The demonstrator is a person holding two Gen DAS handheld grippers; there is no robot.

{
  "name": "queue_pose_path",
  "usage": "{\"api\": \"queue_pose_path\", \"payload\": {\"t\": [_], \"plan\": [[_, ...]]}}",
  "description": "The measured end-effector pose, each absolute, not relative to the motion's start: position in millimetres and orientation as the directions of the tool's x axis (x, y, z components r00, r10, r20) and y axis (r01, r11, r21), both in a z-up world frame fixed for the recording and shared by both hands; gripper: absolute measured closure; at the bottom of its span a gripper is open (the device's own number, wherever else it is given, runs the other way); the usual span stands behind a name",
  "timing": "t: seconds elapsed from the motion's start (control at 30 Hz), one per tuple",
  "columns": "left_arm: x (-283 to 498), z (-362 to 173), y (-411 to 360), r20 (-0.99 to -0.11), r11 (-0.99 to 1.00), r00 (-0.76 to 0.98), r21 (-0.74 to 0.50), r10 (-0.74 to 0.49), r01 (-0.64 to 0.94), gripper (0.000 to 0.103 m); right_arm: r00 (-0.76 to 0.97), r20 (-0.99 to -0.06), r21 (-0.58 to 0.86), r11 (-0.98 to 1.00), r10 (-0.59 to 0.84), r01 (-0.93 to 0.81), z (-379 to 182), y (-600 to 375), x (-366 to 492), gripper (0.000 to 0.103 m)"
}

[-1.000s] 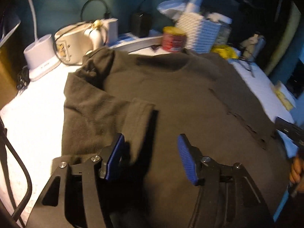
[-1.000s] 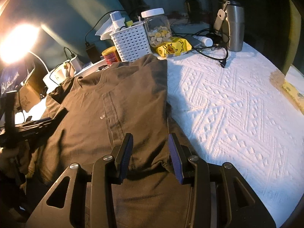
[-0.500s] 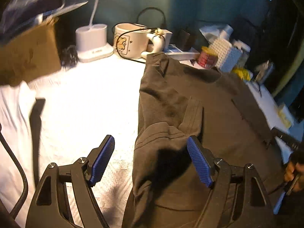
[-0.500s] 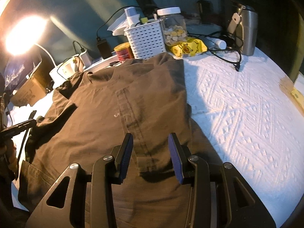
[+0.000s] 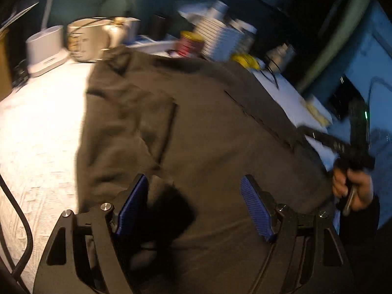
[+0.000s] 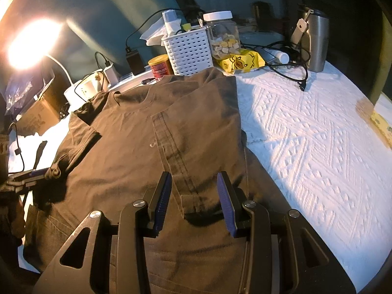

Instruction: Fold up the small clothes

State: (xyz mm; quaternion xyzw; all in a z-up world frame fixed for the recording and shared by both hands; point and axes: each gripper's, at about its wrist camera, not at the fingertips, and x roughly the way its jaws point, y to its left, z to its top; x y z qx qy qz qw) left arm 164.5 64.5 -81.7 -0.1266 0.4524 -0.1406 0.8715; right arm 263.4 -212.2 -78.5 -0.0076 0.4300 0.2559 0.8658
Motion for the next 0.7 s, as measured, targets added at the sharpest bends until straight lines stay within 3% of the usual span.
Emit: {"api": "queue_pose_path", "payload": {"t": [0.33, 0.47, 0.7], "plan": [[185.9, -68.4, 78.2, -0.752, 0.959, 0.603, -0.266, -0.267, 0.092, 0.025, 0.504, -0.744, 0.221, 0.873, 0.438, -0.434, -79.9, -218.0, 263.9, 0.062], [209.1, -78.5, 87.9, -0.778, 0.974, 0.602, -0.227, -0.180, -0.003, 0.025, 0.505, -0.742, 0.227, 0.874, 0.441, -0.430, -80.3, -224.2, 264.8, 0.062], [231.1, -95.4, 66.8, -0.799, 0.963, 0.547, -0.261, -0.251, 0.061, 0.025, 0.513, -0.746, 0.234, 0.888, 0.425, -0.396, -85.6, -237.2, 270.4, 0.062]]}}
